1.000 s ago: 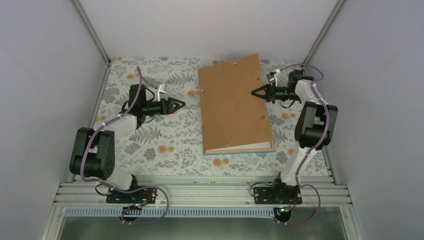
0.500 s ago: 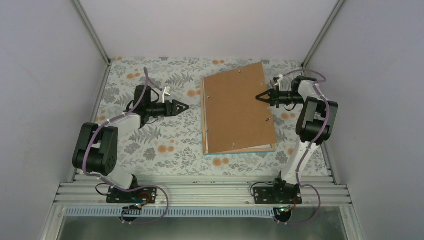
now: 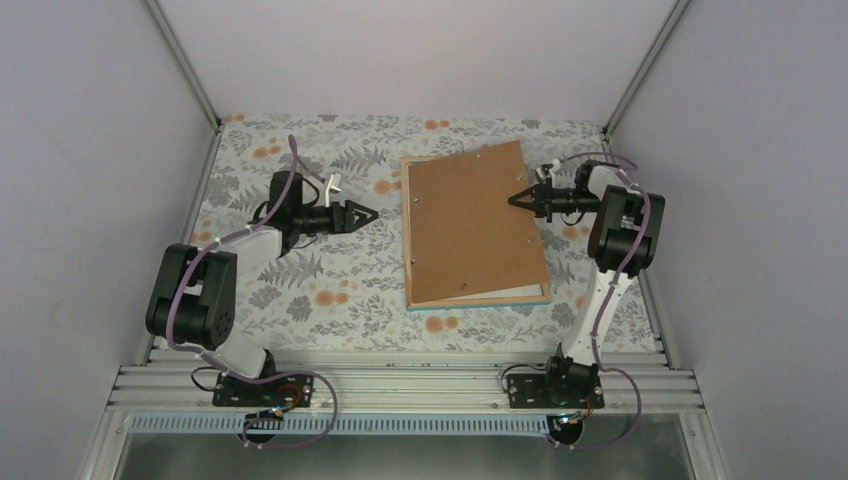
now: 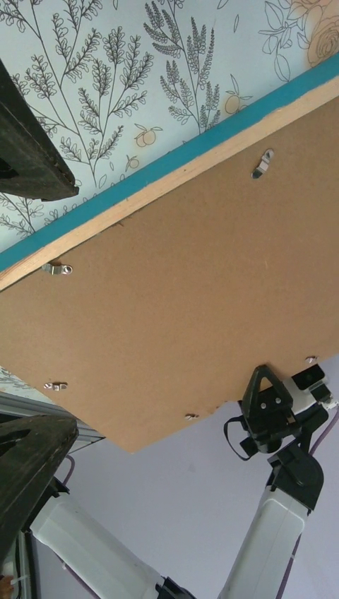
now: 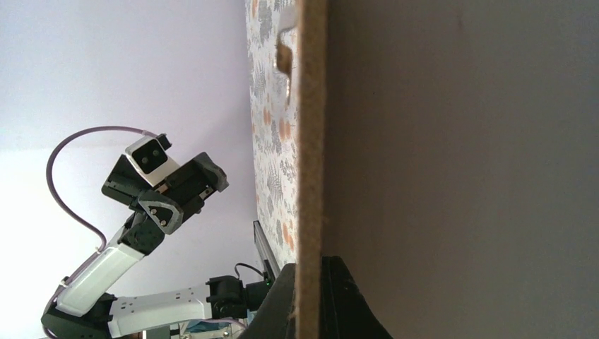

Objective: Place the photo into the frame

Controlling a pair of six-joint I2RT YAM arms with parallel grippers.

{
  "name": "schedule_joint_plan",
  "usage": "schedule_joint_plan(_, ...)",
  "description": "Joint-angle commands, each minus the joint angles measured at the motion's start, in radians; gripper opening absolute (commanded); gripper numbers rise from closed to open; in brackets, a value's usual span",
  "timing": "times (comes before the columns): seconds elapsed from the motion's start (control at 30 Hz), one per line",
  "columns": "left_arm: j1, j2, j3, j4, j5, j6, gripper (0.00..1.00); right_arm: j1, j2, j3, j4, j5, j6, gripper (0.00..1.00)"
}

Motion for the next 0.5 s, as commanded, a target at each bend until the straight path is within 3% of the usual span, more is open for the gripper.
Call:
schedule_joint_plan(0.0, -0.003, 0.010, 0.005, 0.012, 0.003, 0.022, 0.76, 0.012, 0.023, 0.056, 0.020, -0.012, -0.008, 0.04)
schedule_joint_plan(0.27, -0.003, 0.028, 0.013, 0.005, 0.005, 0.023, 0.76, 0.030, 0.042, -0.029, 0.097, 0.020, 0.004, 0.04)
schedule_joint_plan(0.47, 0.008, 0.030, 0.036, -0.038, 0.000, 0.049, 0.76, 0.058, -0.081, -0.278, 0.390, -0.026, 0.180, 0.04)
